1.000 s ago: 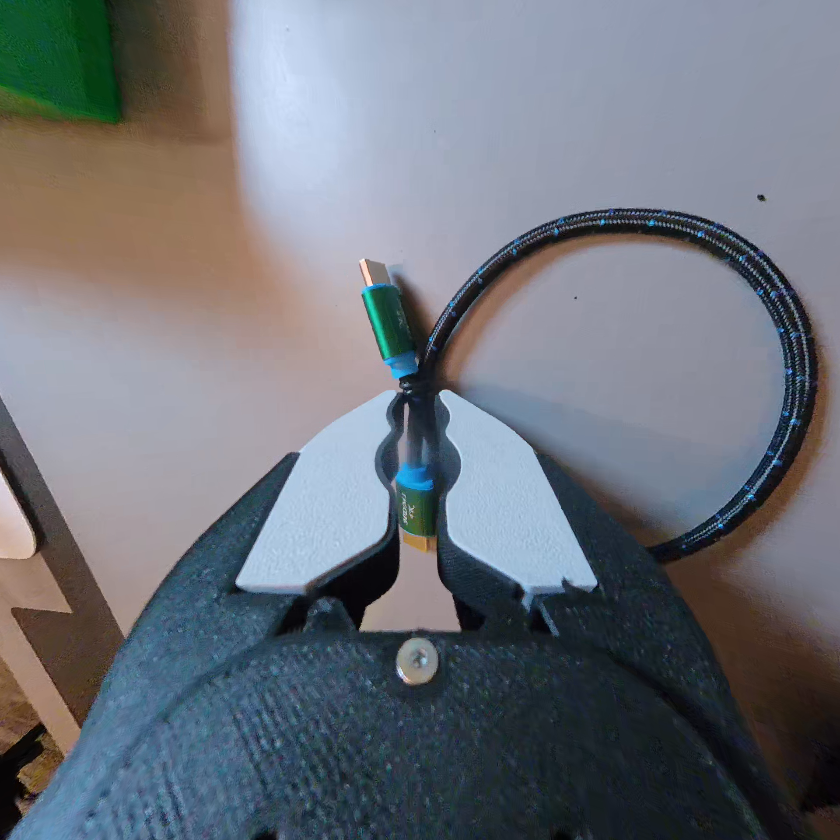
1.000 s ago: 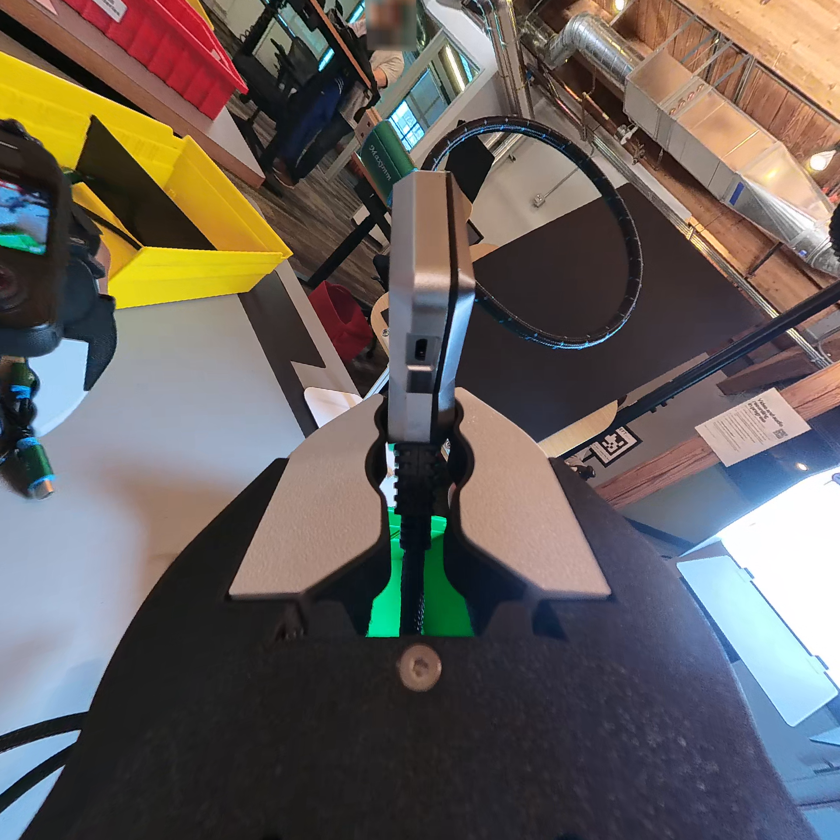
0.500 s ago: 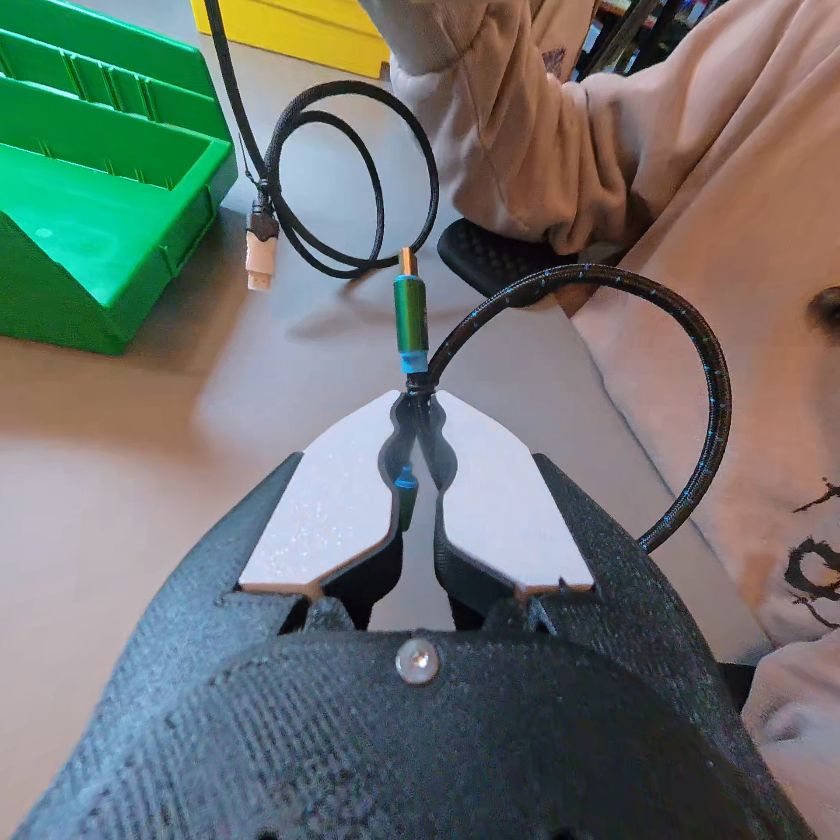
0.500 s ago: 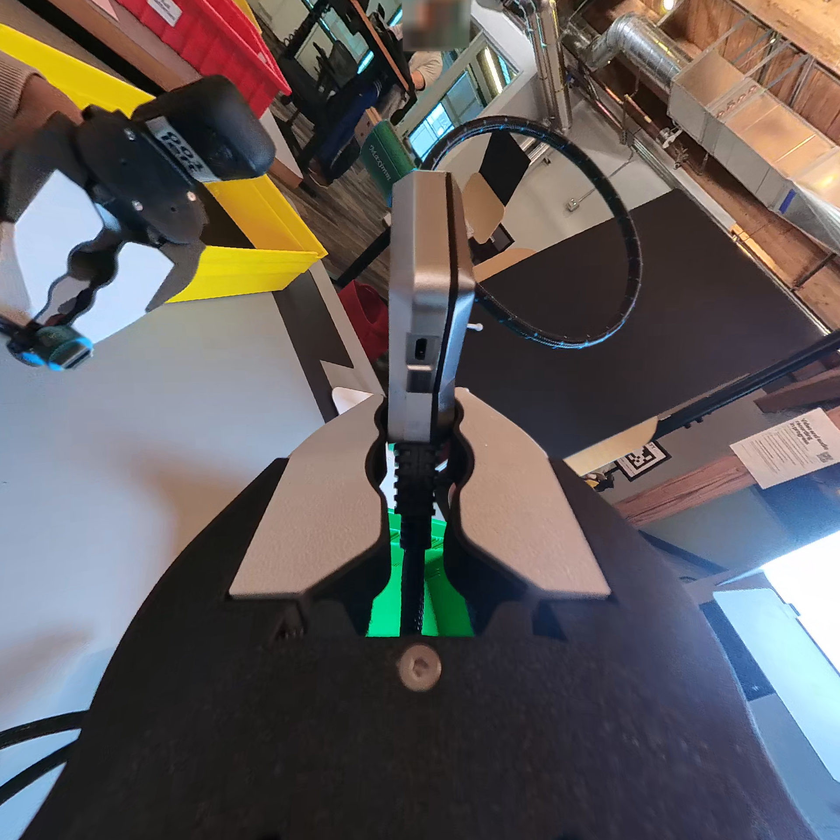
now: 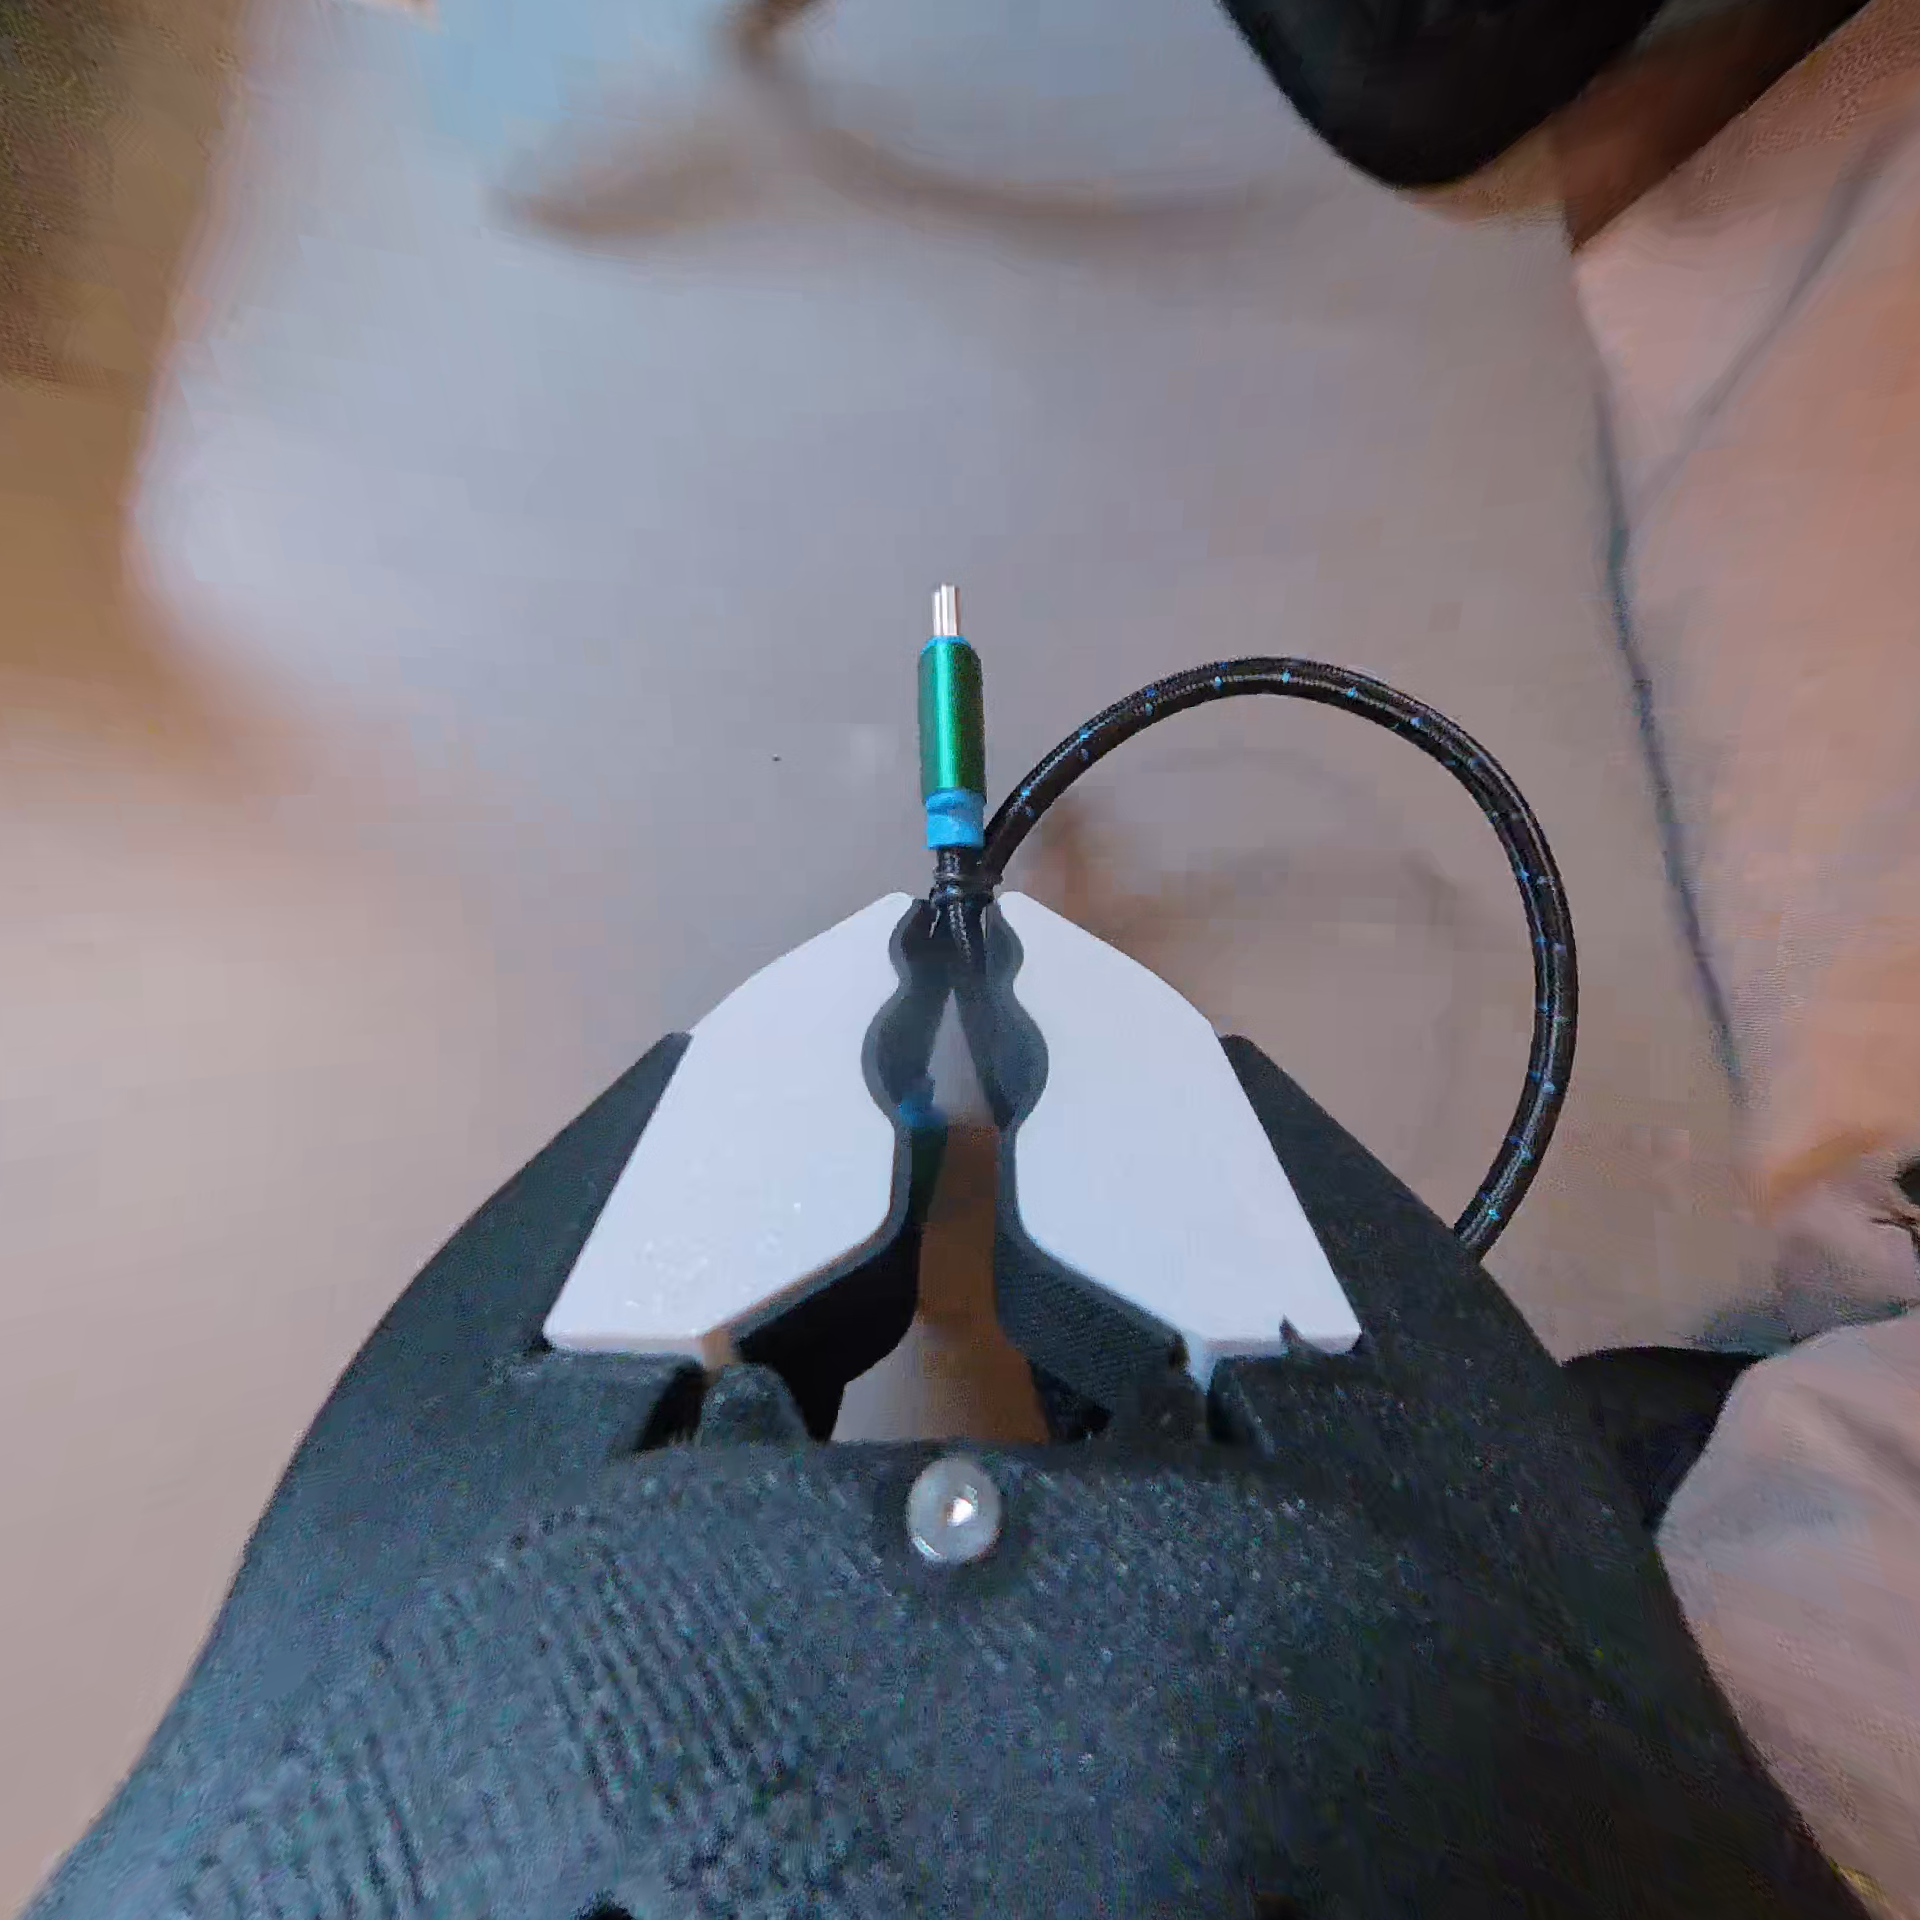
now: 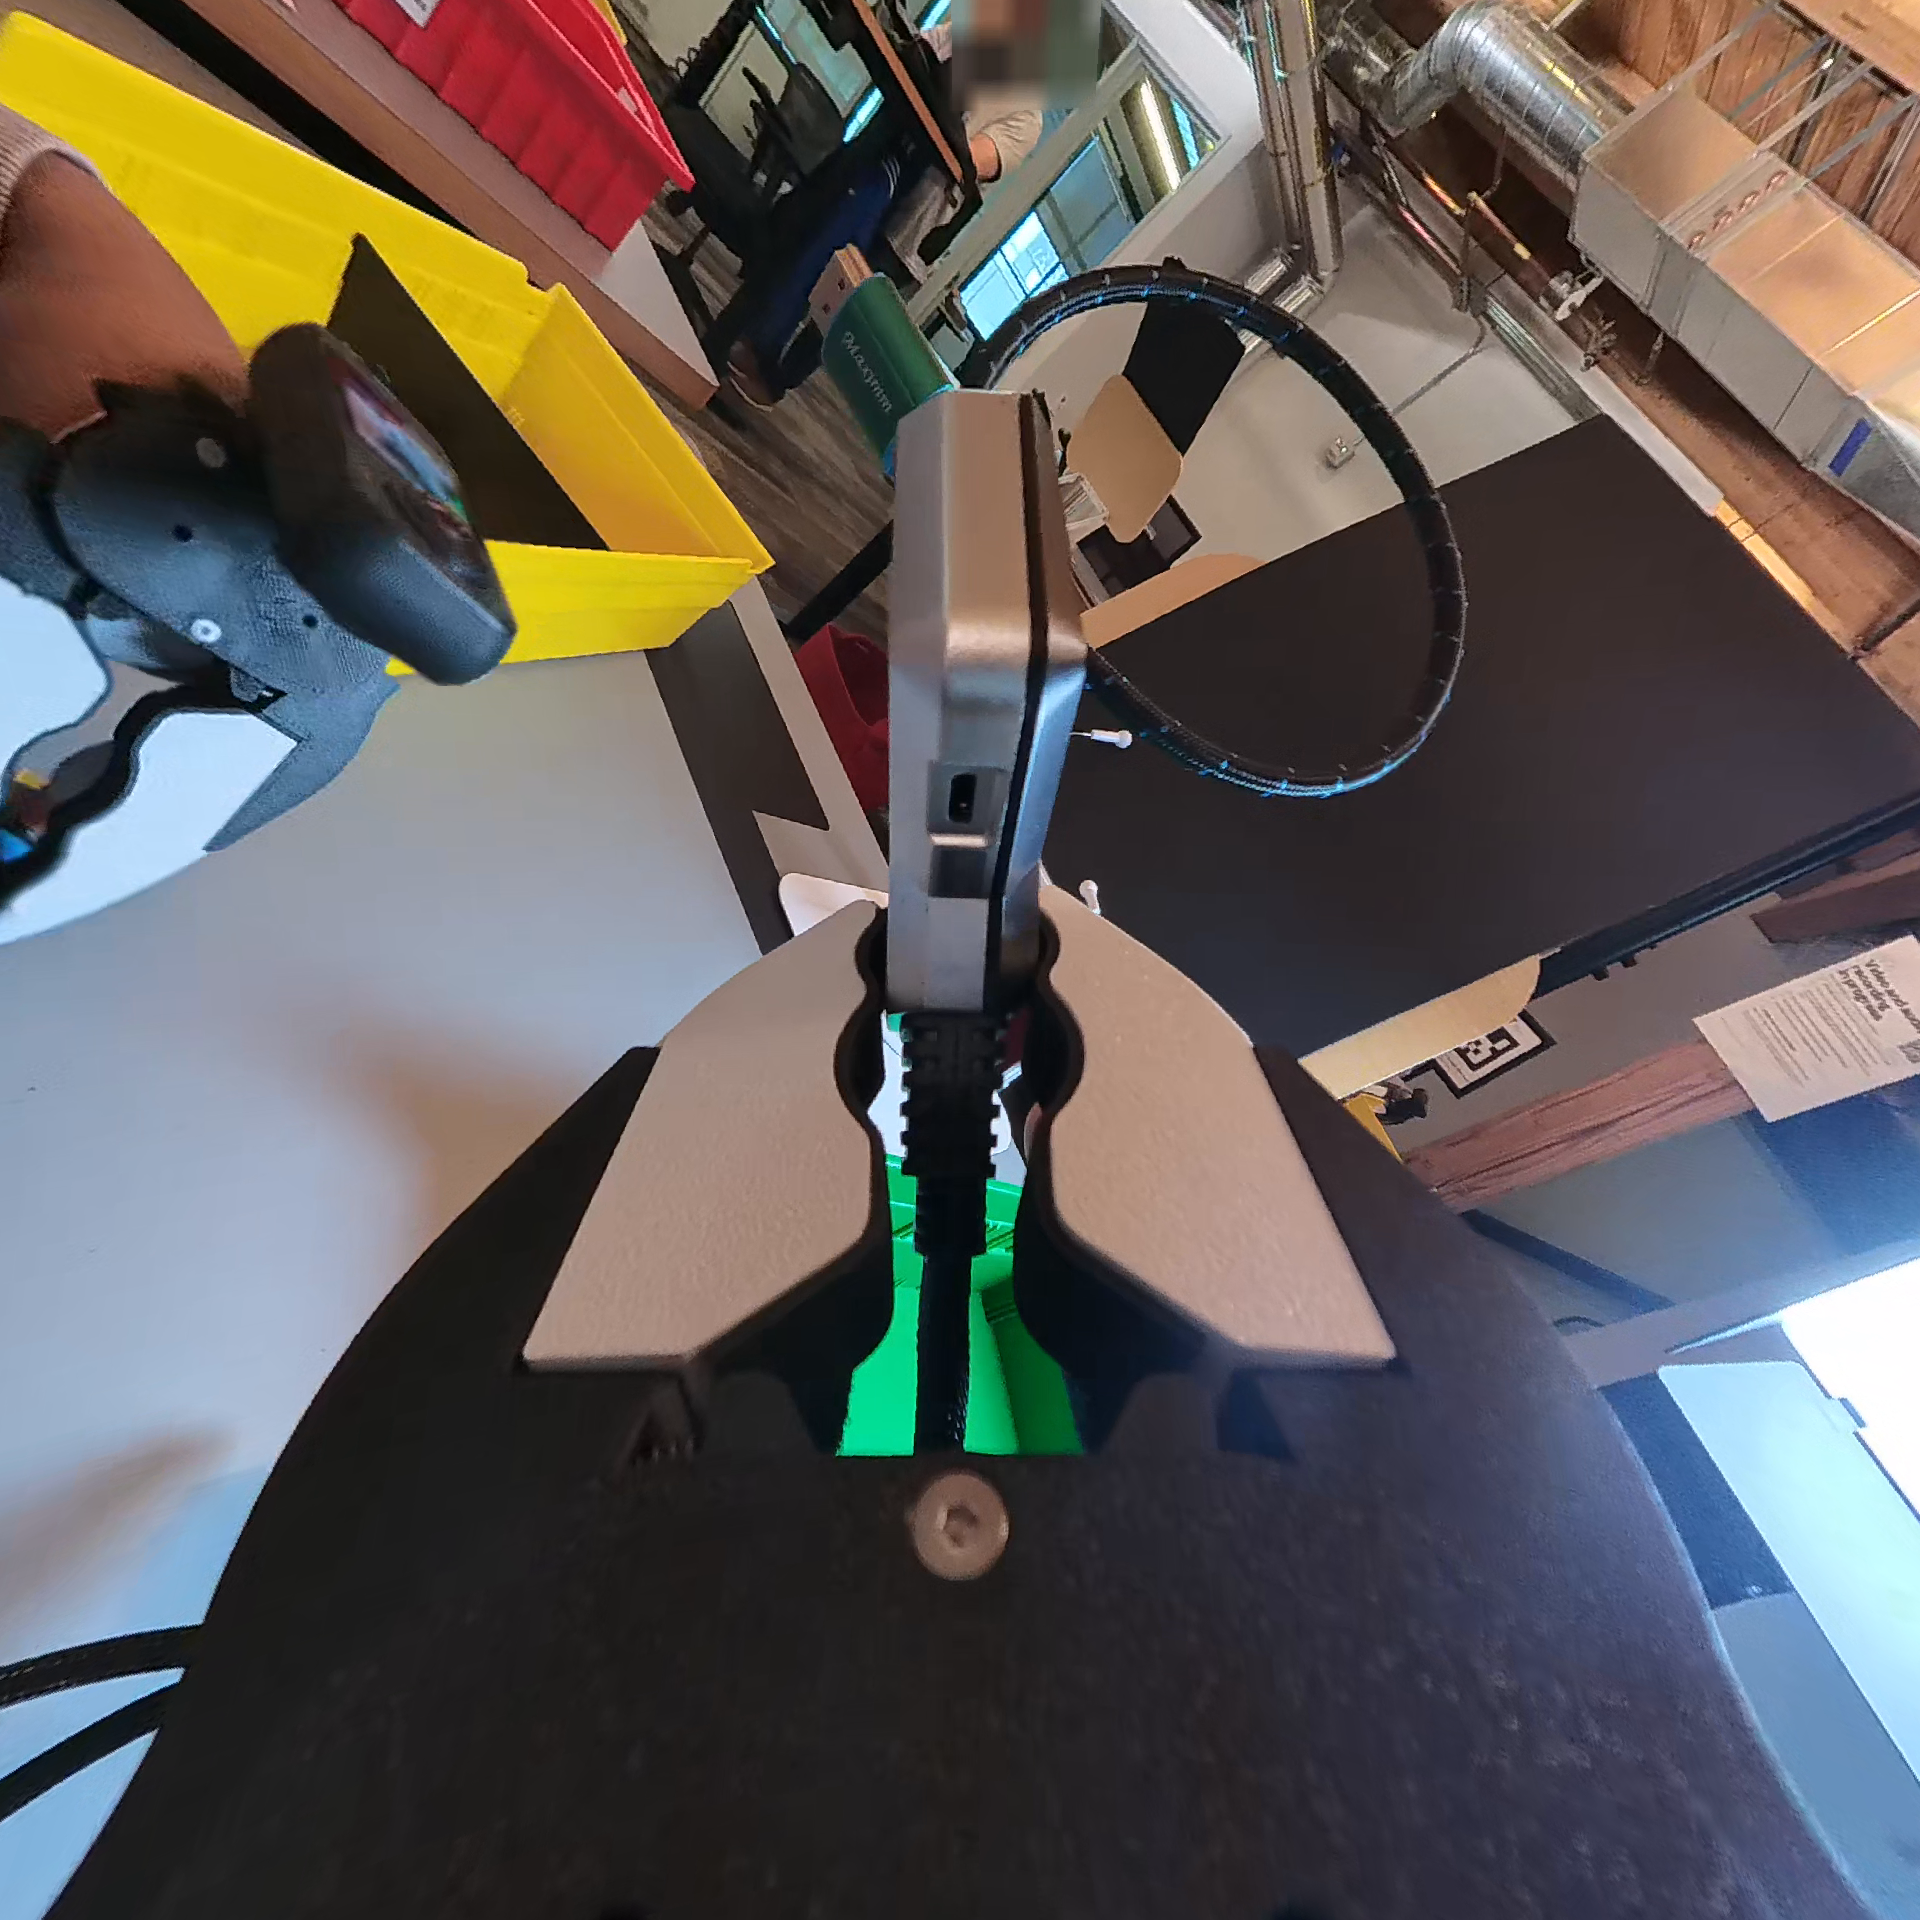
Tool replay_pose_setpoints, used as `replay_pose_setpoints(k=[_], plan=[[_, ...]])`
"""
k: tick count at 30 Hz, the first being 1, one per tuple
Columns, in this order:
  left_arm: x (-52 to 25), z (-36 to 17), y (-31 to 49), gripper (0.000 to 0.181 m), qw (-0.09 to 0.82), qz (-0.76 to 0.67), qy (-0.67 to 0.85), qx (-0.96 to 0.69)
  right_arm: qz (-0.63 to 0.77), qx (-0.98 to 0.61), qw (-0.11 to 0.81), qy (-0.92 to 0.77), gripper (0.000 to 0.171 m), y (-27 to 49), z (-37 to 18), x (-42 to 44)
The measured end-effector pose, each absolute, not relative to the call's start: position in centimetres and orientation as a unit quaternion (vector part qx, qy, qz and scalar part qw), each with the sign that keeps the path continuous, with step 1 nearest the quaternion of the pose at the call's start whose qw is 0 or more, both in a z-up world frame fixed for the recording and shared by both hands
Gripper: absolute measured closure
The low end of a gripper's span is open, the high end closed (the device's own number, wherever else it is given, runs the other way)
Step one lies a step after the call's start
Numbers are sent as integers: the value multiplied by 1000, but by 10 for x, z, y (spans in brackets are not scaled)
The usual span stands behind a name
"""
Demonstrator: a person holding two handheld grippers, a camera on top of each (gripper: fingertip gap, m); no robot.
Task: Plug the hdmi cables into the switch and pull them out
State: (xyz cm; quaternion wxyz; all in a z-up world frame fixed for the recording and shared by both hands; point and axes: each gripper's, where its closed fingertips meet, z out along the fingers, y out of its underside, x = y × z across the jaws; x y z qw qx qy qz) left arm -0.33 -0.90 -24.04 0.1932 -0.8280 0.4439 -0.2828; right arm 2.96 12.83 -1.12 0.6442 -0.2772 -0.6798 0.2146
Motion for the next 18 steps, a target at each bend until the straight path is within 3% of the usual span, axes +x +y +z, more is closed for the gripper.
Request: replay_pose_setpoints(k=[4,7,11,15,16,18], plan=[[-21,-248,12,163,208,-148,461,-850,212,-280,648,-676,149,132,-9,32],[-26,-225,11,158,225,-77,477,-846,207,-286,655,-668,149,138,-3,39],[9,-196,-44,151,225,-143,526,-808,214,-295,665,-652,148,148,6,48],[16,-240,-109,142,150,-127,570,-798,213,-296,668,-649,148,150,9,49],[11,-254,-115,142,144,-97,575,-800,215,-295,668,-649,148,148,9,49],[22,-246,-112,174,221,-101,562,-791,219,-290,667,-650,148,143,10,47]])
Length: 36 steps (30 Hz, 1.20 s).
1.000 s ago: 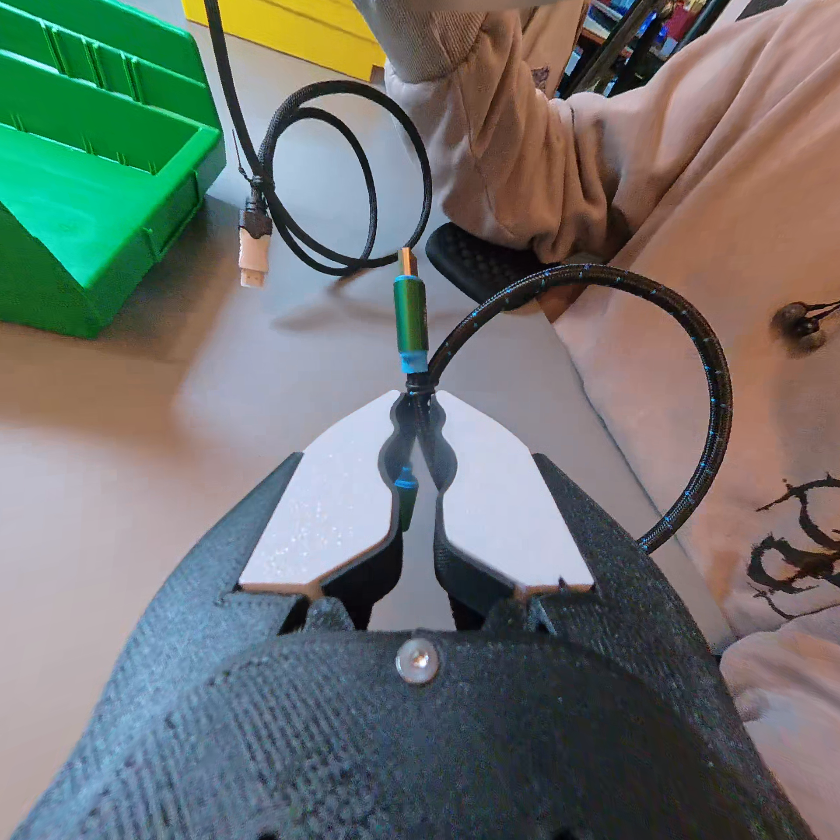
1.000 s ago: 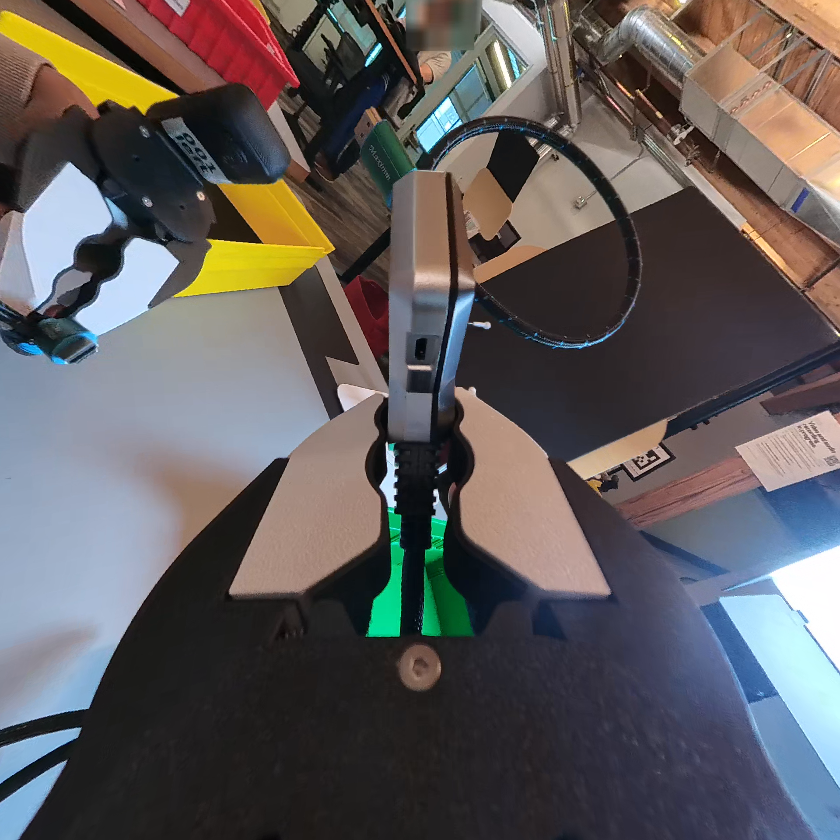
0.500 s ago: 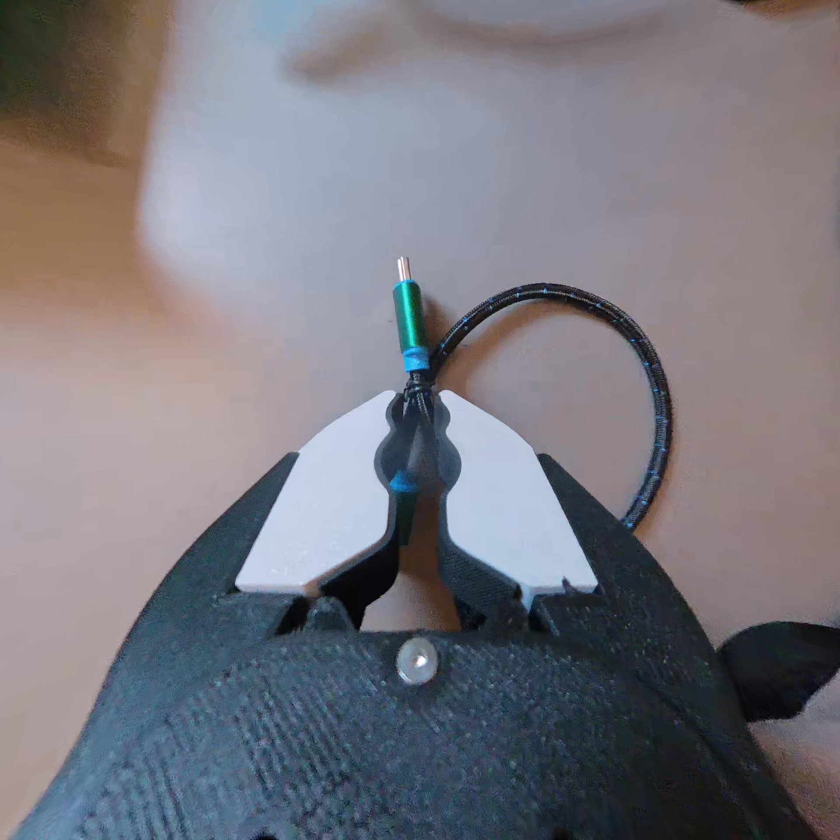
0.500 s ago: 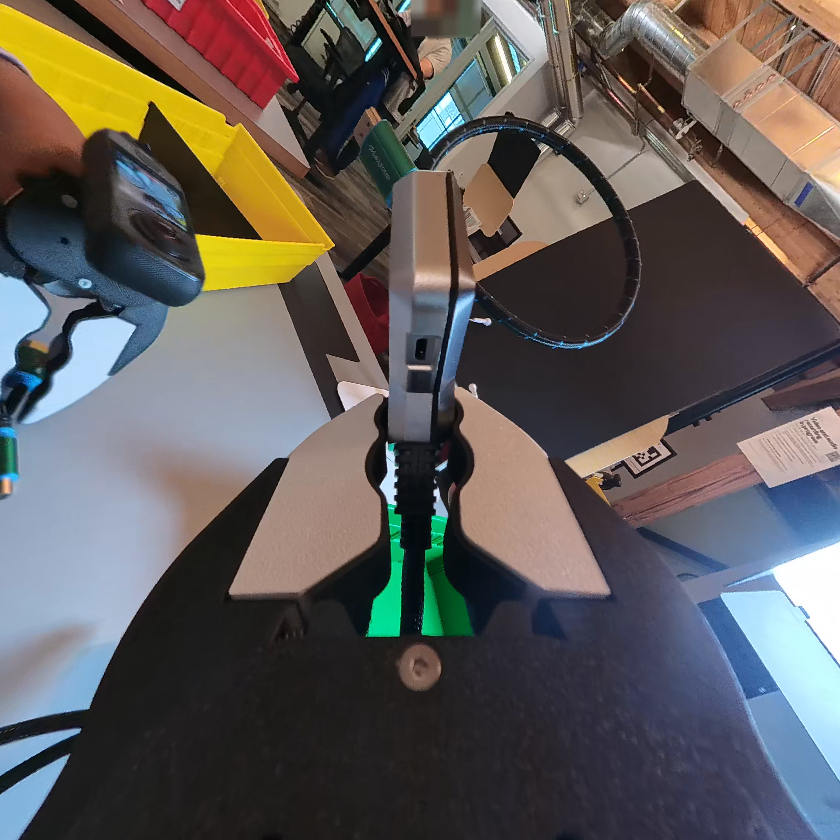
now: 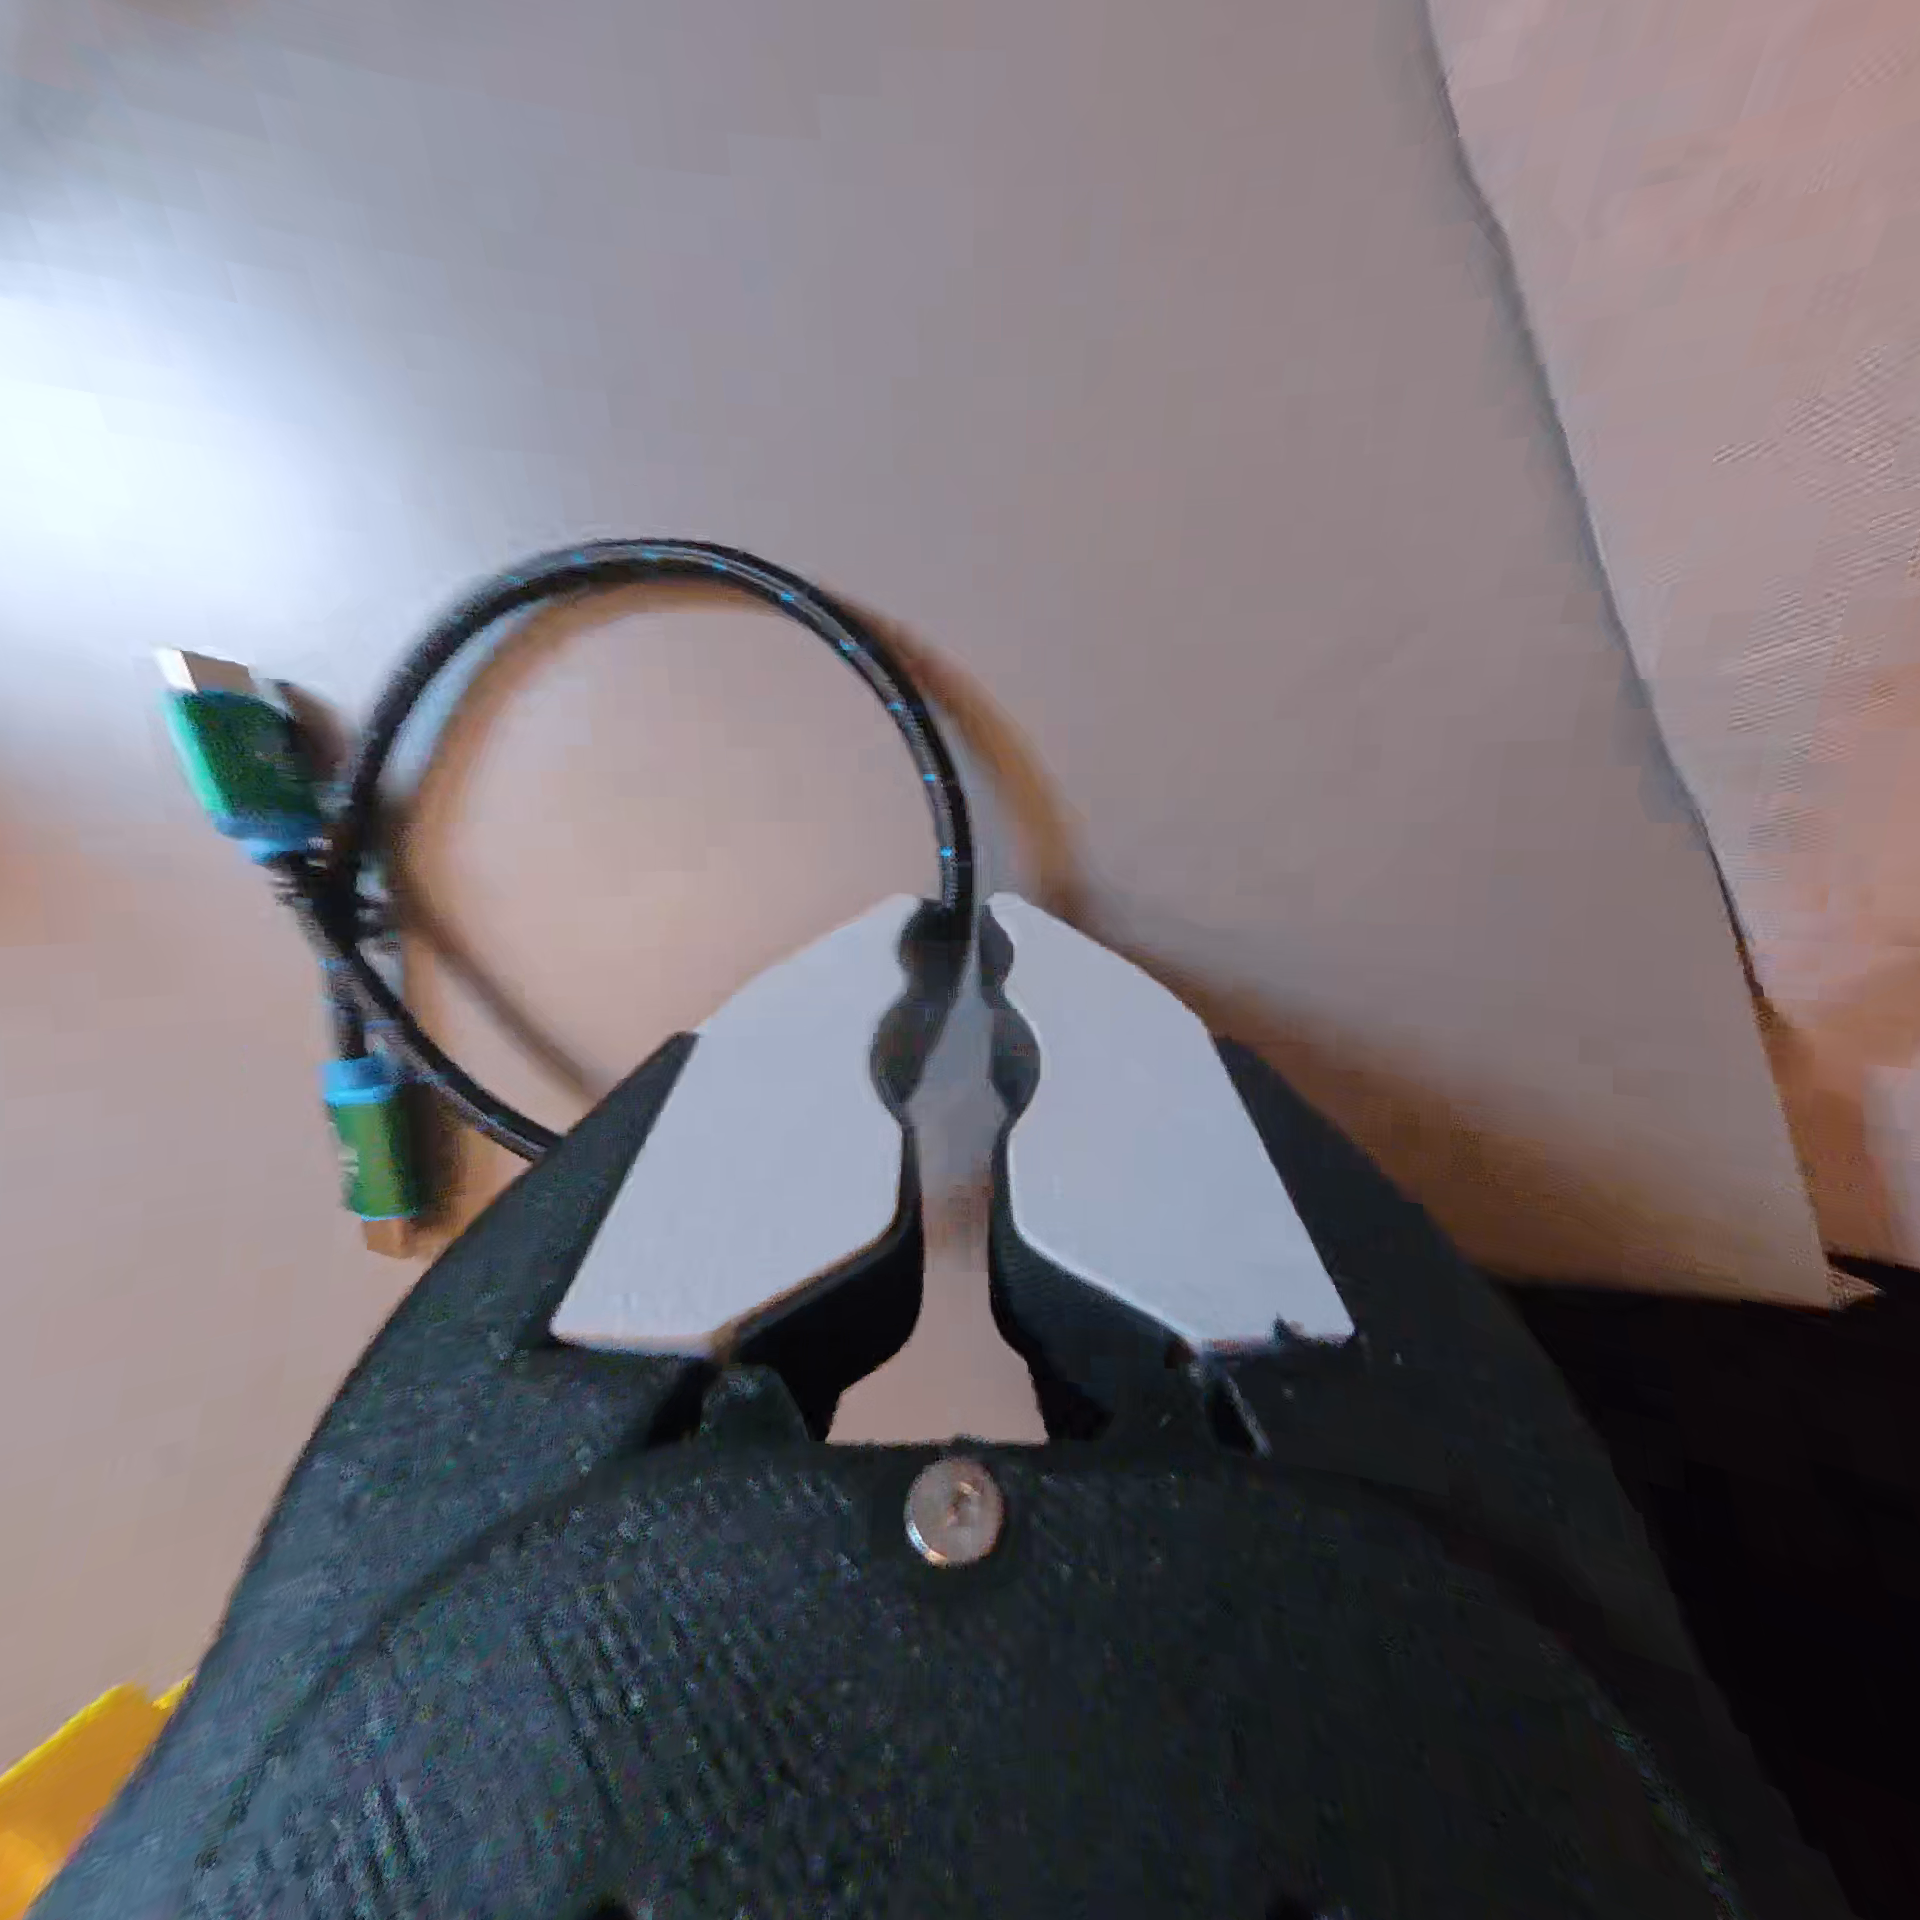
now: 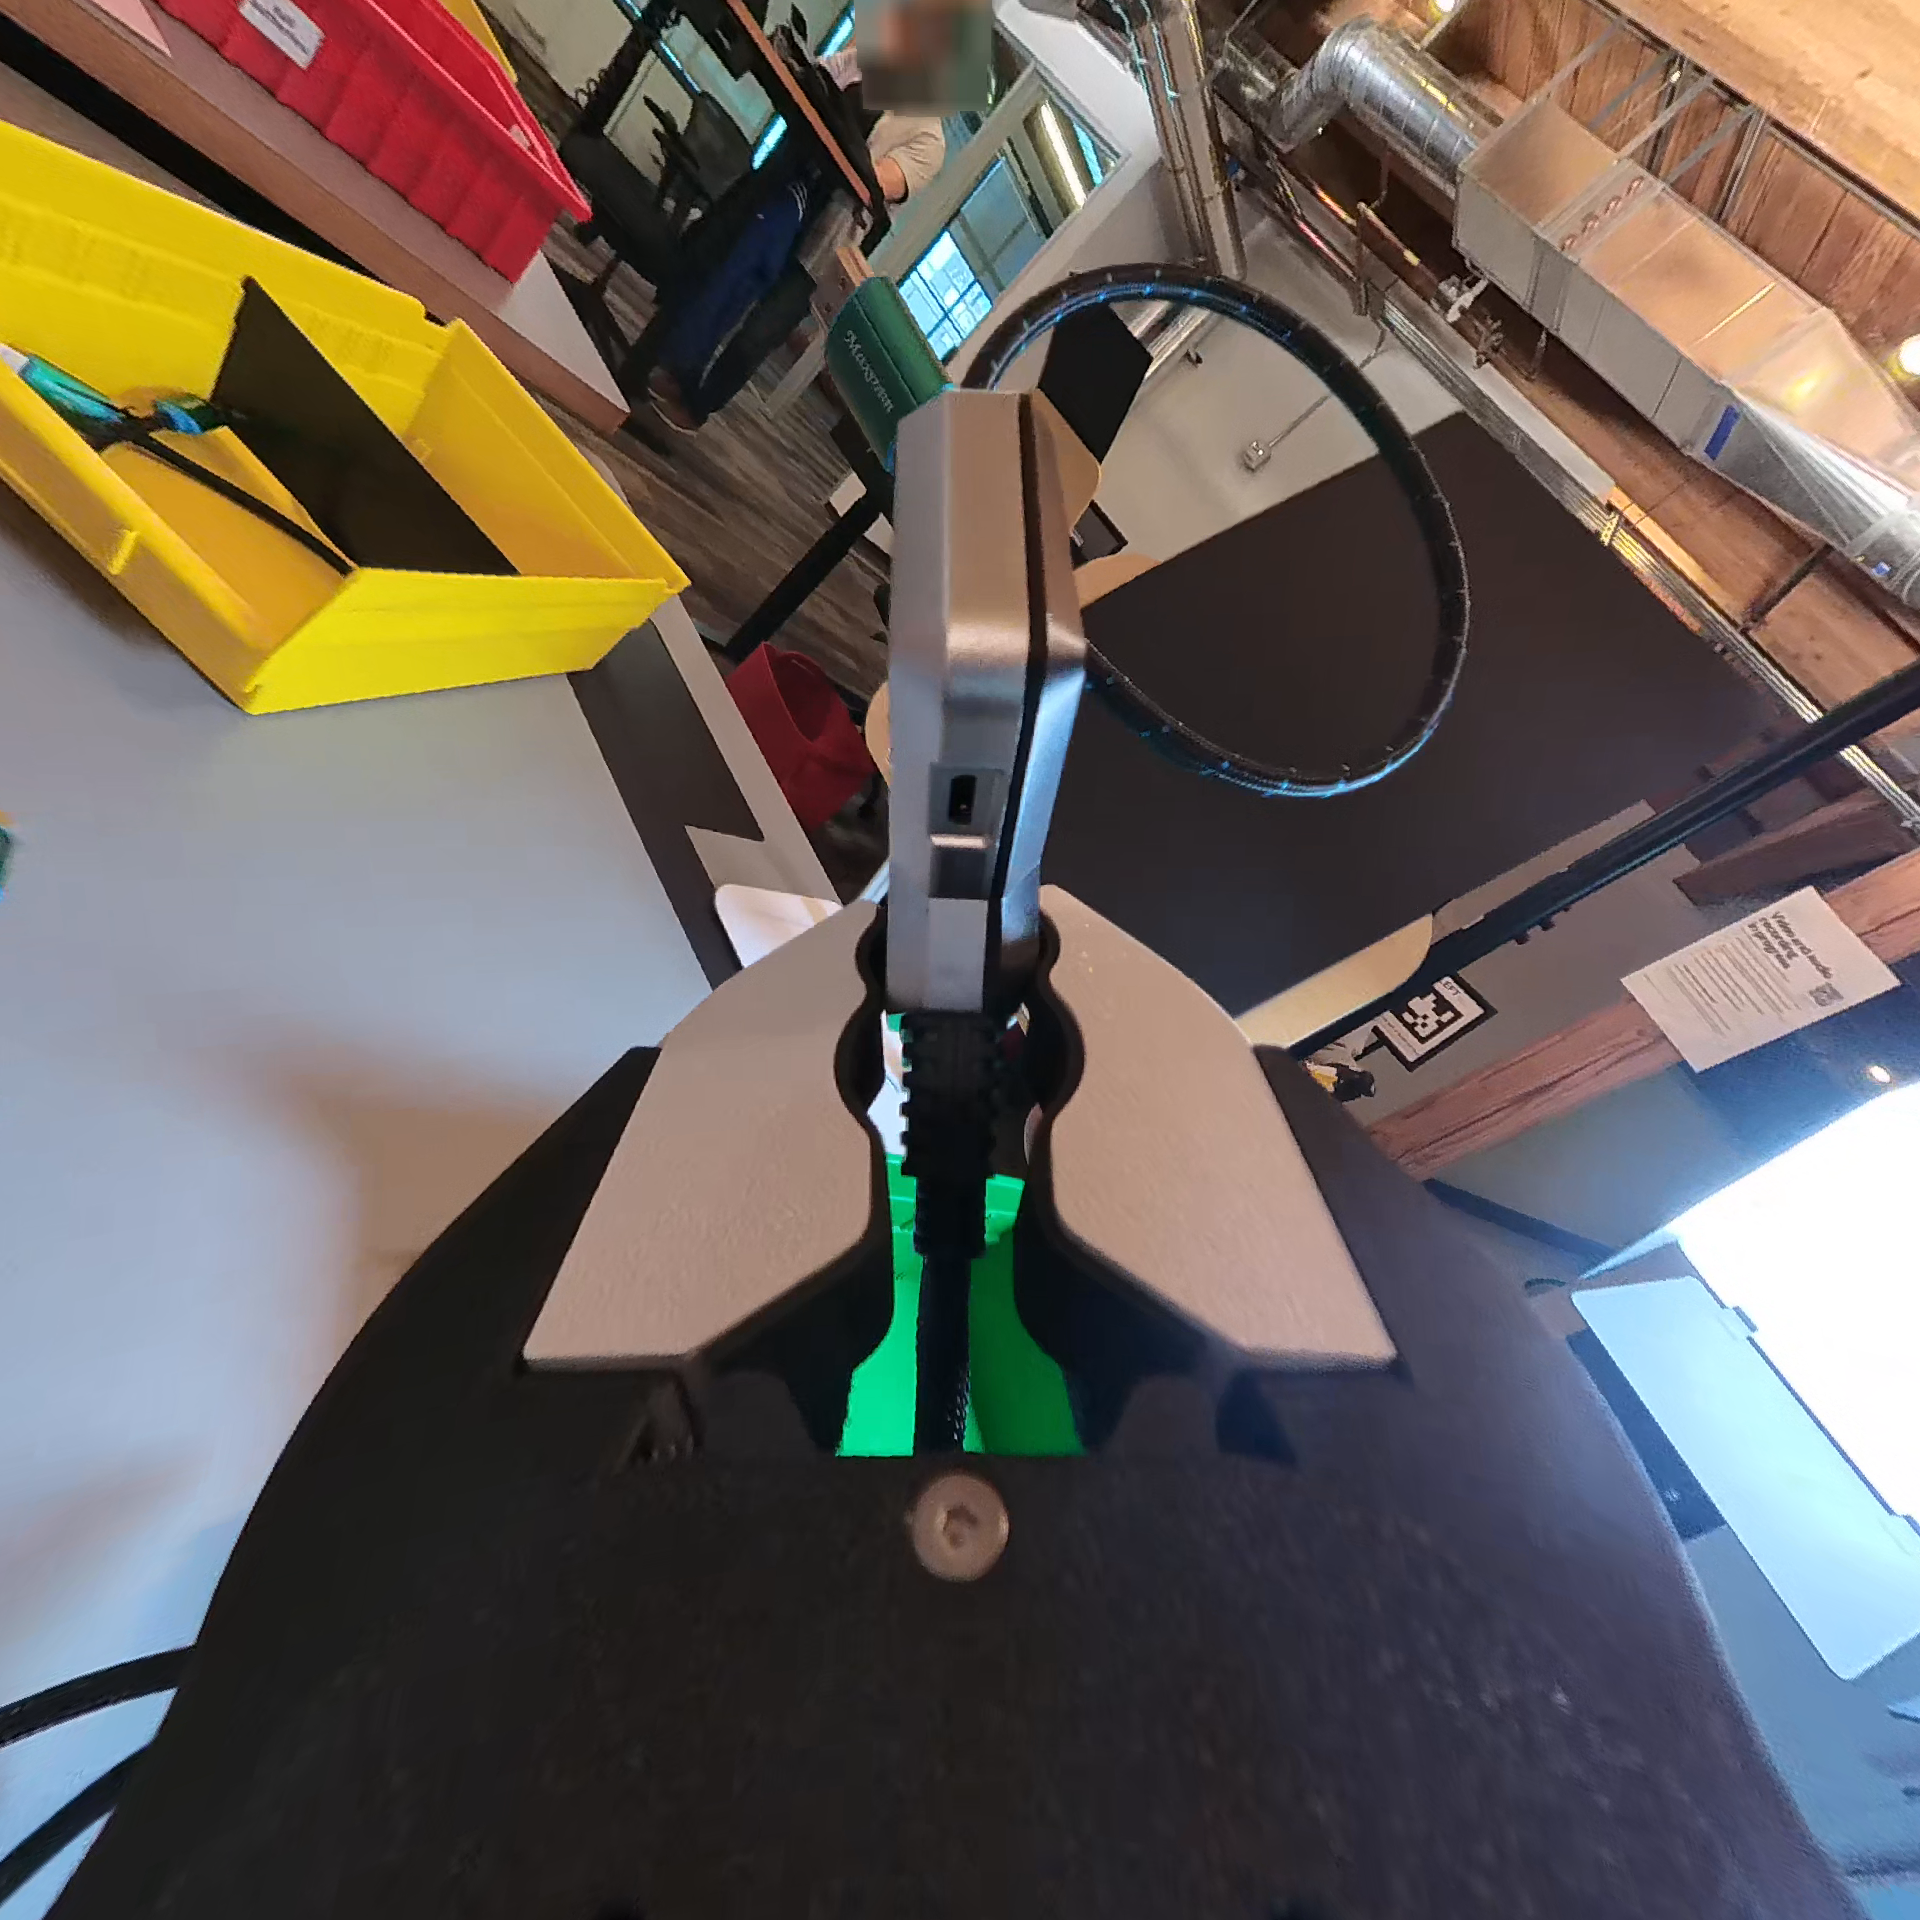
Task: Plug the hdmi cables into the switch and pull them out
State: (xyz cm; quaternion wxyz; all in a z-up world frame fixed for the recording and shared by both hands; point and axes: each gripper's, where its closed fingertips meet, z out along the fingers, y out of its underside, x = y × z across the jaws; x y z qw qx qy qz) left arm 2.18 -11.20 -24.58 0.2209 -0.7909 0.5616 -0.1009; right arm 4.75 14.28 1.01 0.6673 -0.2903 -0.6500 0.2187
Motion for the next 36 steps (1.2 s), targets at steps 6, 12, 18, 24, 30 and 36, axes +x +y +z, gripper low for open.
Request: replay_pose_setpoints(k=[6,12,18,24,30,36], plan=[[36,-152,-106,176,406,-93,515,-750,217,-280,674,-648,148,133,18,51],[-31,-132,-54,181,504,-99,293,-806,224,-281,680,-639,149,135,24,57],[-67,-139,-36,181,524,-107,194,-823,224,-286,680,-637,148,140,22,57],[-31,-166,-62,163,408,-94,239,-876,221,-286,672,-646,148,138,16,51],[3,-238,-58,129,310,-167,178,-919,220,-287,671,-648,148,135,16,50],[3,-254,-34,125,275,-135,180,-935,220,-296,673,-641,148,142,19,54]])
